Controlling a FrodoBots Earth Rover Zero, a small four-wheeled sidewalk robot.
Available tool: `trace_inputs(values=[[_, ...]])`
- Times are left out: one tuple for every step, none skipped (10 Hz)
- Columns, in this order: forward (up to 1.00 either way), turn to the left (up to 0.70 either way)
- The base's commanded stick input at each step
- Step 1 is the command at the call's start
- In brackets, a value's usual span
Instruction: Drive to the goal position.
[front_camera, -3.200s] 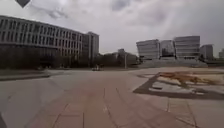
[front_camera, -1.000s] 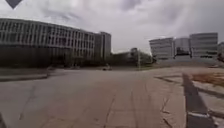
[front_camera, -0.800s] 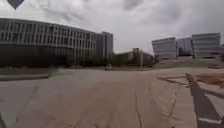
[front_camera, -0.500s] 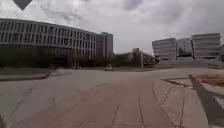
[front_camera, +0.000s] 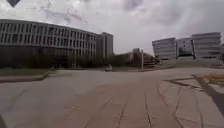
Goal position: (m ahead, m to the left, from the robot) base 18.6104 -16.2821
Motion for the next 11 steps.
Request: trace_inputs(values=[[0.7, -0.01], [0.7, -0.01], [0.7, -0.01], [0.7, -0.01], [0.7, -0.01], [0.7, -0.01], [0.7, -0.01], [0.7, -0.28], [0.7, -0.3], [0.7, -0.3], [0.7, -0.29]])
